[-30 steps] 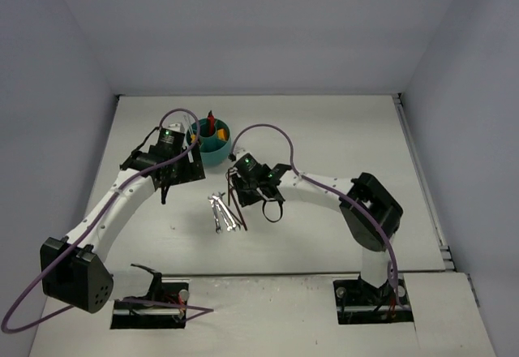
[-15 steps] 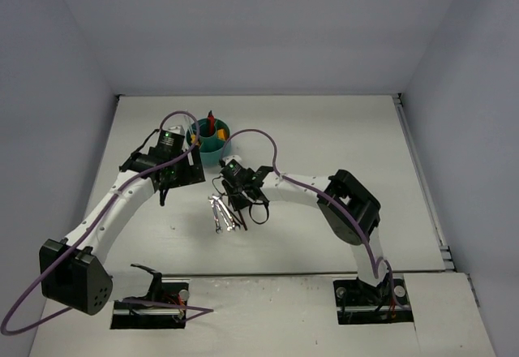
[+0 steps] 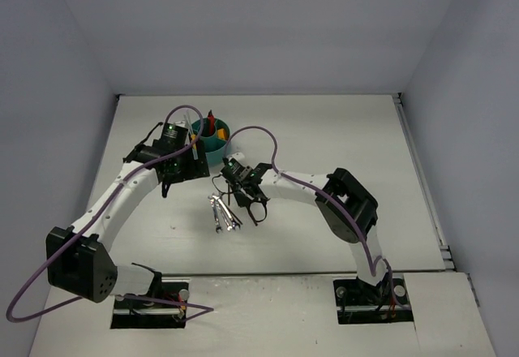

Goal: Sort the tools into containers

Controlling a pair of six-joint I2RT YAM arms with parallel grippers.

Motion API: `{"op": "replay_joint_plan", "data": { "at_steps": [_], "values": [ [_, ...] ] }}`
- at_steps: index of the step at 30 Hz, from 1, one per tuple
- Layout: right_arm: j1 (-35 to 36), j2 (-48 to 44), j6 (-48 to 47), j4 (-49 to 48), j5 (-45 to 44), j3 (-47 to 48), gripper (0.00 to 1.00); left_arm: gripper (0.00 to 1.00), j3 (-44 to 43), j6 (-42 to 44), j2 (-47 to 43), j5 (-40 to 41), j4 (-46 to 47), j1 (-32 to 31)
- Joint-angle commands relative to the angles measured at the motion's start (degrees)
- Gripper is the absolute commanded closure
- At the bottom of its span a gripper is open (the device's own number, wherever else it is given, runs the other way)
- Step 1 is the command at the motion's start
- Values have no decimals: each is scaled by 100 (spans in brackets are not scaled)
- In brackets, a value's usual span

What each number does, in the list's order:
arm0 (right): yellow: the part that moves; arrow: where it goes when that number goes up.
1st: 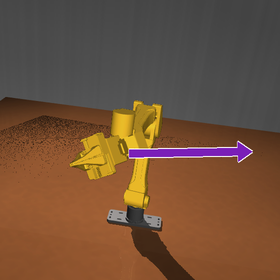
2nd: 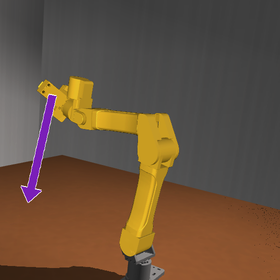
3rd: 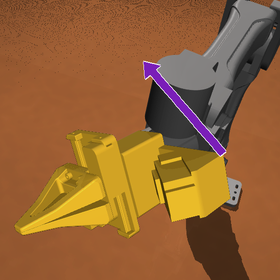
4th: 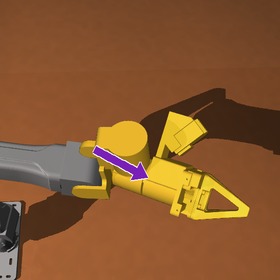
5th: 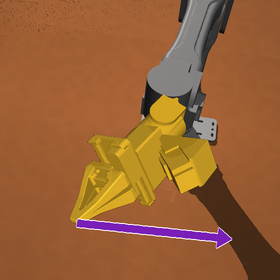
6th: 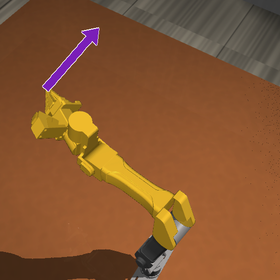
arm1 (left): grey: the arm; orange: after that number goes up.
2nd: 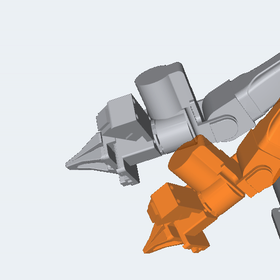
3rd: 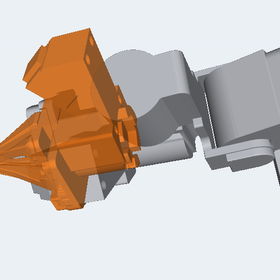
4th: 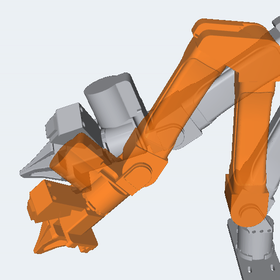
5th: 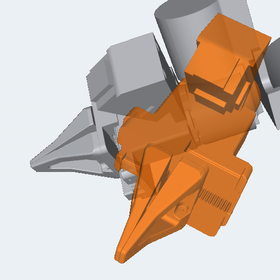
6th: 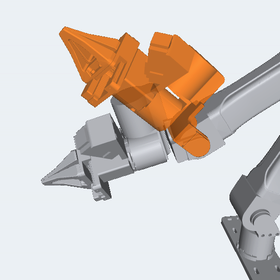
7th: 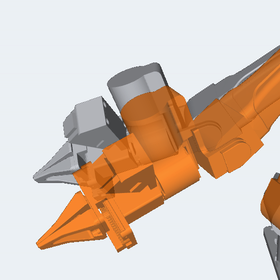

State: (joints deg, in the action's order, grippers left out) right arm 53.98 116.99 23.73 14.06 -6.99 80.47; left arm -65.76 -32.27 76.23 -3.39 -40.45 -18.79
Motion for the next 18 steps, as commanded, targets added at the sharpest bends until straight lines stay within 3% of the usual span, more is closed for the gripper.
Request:
{"op": "replay_joint_plan", "data": {
  "at_steps": [1, 11, 18],
  "values": [
    [-96, -233, -355, 475, -88, -77, 100, 25, -347, -141, 58, -488, 244, -48],
    [-142, -1475, -1021, -189, -55, -191, 100, 26, -306, -826, 33, -1817, 1587, -55],
    [-168, -2395, -1350, -935, 467, -489, 100, 37, -554, -1188, 224, -2484, 2288, -61]
  ]
}}
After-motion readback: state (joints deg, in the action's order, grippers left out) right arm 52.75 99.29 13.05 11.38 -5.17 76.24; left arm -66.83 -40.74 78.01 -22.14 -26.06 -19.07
